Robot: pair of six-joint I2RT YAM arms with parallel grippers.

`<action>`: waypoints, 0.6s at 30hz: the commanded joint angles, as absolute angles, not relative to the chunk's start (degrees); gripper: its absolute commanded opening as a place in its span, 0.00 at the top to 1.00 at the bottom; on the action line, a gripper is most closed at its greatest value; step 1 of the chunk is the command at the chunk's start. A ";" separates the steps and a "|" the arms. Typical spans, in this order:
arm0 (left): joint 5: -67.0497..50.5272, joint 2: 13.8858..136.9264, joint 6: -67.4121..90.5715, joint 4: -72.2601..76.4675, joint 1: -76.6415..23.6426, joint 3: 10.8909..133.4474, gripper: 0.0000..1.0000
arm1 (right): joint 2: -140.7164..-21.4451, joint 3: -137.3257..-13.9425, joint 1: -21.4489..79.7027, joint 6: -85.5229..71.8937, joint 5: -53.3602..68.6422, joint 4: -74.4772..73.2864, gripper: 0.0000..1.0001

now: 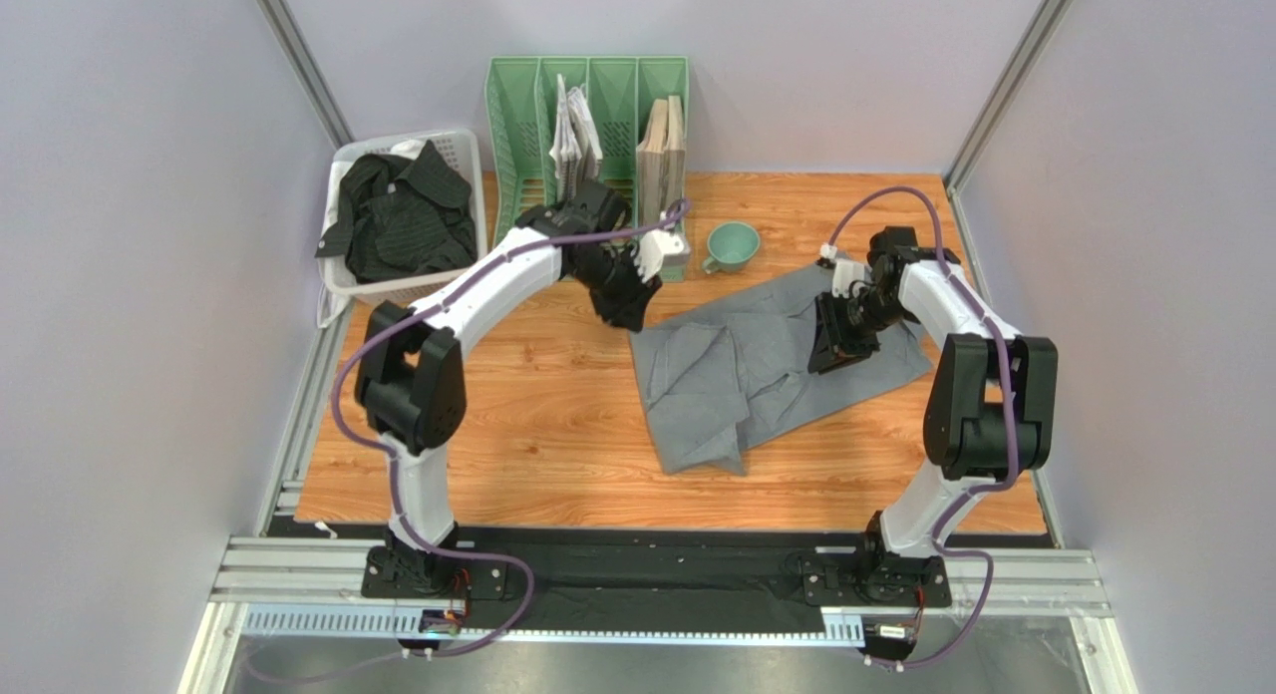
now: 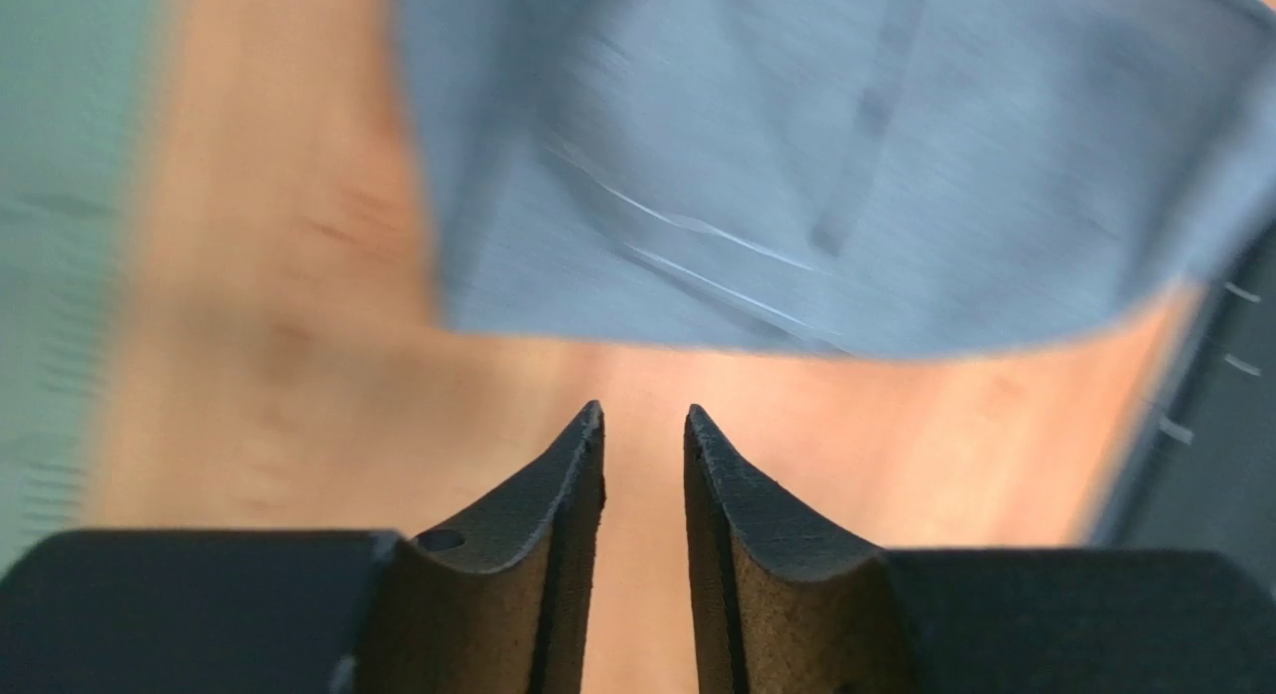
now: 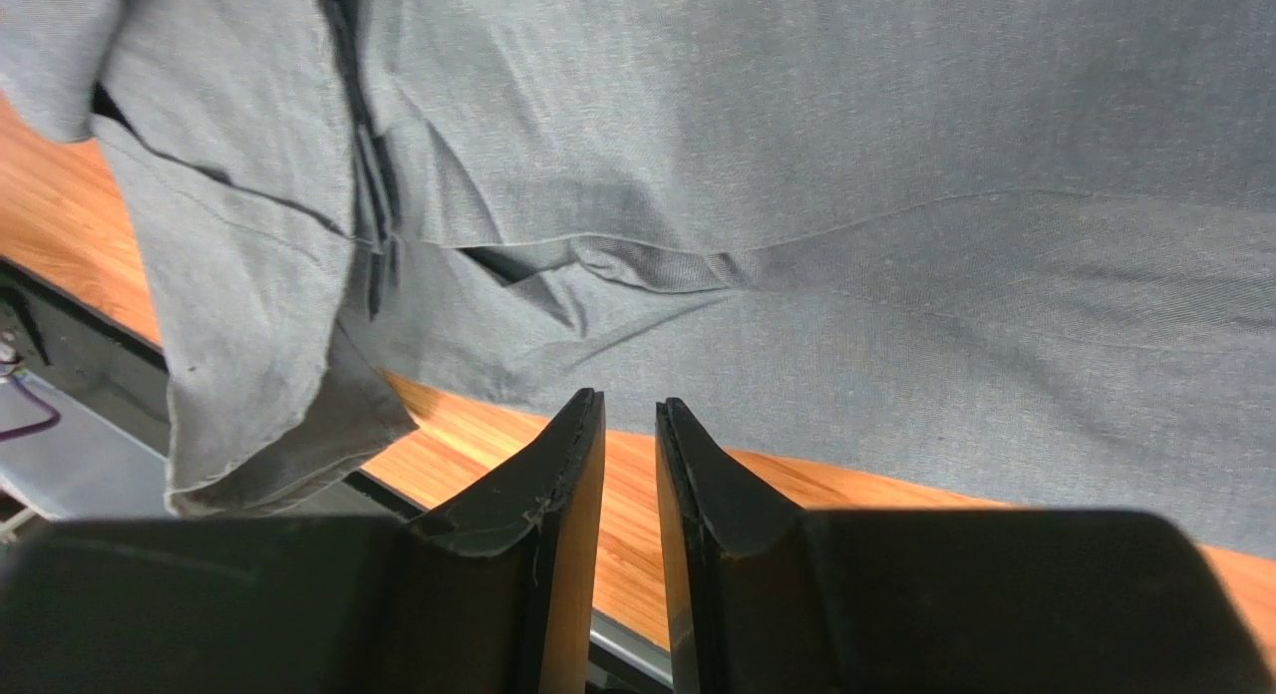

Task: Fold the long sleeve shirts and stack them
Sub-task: Fold the shirt

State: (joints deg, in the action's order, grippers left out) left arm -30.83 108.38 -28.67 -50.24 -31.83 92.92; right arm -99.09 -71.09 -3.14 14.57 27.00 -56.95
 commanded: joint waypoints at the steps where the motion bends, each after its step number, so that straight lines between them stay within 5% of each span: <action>1: -26.28 119.23 -34.54 -51.41 -32.96 105.78 0.66 | -94.49 -72.25 -3.34 12.92 31.98 -58.70 0.75; 9: -26.72 129.72 -34.72 -56.15 -34.98 109.60 0.65 | -85.62 -70.32 -4.22 12.56 36.65 -69.42 0.63; 18: -33.30 117.63 -32.26 -55.47 -37.79 86.86 1.00 | -80.25 -70.23 -6.24 31.26 43.23 -79.61 0.58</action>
